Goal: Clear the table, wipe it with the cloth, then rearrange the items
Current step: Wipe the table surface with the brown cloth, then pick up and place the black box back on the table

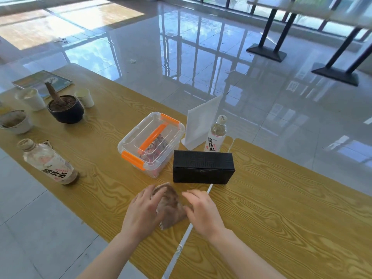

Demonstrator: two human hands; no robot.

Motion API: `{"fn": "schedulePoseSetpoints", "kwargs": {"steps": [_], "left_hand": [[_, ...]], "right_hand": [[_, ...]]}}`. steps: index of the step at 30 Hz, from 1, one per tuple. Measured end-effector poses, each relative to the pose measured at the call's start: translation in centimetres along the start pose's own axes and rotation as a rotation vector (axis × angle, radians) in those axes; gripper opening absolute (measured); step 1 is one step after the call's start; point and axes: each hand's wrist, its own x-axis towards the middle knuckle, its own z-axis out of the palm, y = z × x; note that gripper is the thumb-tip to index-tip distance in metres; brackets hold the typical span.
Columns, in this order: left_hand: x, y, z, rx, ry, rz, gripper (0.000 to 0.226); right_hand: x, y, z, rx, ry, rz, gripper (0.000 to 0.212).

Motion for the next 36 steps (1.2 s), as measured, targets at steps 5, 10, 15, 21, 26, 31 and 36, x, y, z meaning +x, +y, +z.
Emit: {"fn": "schedulePoseSetpoints", "kwargs": {"steps": [5, 10, 15, 21, 26, 31, 36], "left_hand": [[3.6, 4.2, -2.6, 0.025, 0.128, 0.156, 0.063], [7.3, 7.0, -4.1, 0.073, 0.127, 0.204, 0.07], [11.2, 9.2, -4.8, 0.181, 0.026, 0.23, 0.077], [13.8, 10.0, -4.4, 0.252, -0.151, 0.208, 0.087], [14.2, 9.8, -4.0, 0.275, -0.13, 0.223, 0.082], [14.3, 9.3, -4.2, 0.258, -0.109, 0.272, 0.078], [13.4, 9.0, -4.4, 0.244, -0.022, 0.328, 0.079]], "right_hand": [[0.3, 1.5, -5.8, -0.056, 0.156, 0.01, 0.049], [2.5, 3.3, -10.1, -0.15, 0.228, 0.033, 0.055], [5.2, 5.1, -12.3, -0.215, 0.035, 0.159, 0.082], [7.6, 7.0, -12.2, -0.281, -0.238, 0.258, 0.106], [8.3, 8.0, -11.4, -0.249, -0.187, 0.237, 0.098], [7.7, 8.3, -11.1, -0.206, -0.121, 0.2, 0.094], [5.8, 8.6, -11.4, -0.144, -0.025, 0.141, 0.088]]}}
